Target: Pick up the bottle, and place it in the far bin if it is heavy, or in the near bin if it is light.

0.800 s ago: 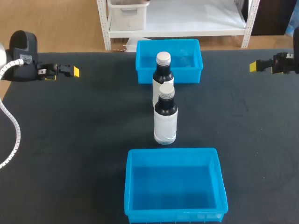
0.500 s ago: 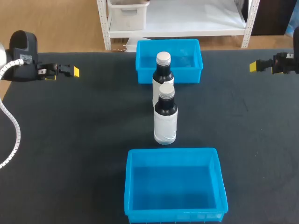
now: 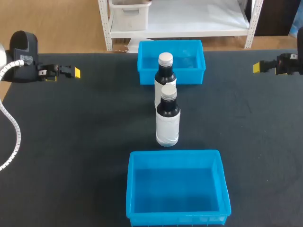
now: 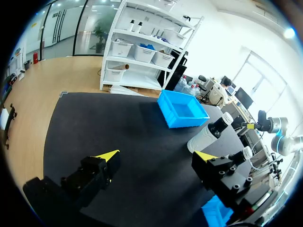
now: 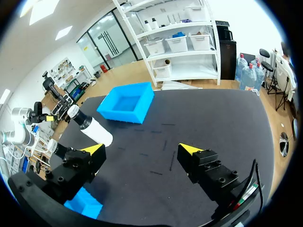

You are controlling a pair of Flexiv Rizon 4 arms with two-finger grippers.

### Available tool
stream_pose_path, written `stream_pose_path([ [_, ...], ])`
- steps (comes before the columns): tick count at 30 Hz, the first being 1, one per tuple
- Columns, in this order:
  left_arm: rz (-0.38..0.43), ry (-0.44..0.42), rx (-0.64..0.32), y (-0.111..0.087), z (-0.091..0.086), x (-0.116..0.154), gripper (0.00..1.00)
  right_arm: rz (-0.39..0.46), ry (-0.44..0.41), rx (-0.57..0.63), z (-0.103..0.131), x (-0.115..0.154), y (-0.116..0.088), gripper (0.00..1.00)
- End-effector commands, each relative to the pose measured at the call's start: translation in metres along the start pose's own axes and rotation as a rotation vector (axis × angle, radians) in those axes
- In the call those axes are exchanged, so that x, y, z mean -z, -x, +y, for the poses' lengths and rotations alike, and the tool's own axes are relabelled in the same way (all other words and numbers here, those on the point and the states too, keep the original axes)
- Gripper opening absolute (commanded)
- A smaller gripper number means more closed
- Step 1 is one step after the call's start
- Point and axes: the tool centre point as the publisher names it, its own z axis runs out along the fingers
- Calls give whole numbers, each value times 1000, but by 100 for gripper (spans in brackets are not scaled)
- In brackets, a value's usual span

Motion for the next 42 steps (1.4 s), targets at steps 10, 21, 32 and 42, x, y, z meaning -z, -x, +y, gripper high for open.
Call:
stream_pose_path([
  [10,0,0,0,0,0,0,100,9,61,136,-10,-4,12,100],
  [21,0,0,0,0,0,0,100,125,600,711,-6,8,43,100],
  [32,0,0,0,0,0,0,100,147,641,747,-3,10,43,100],
  [42,0,0,0,0,0,0,100,142,627,804,2,8,40,100],
])
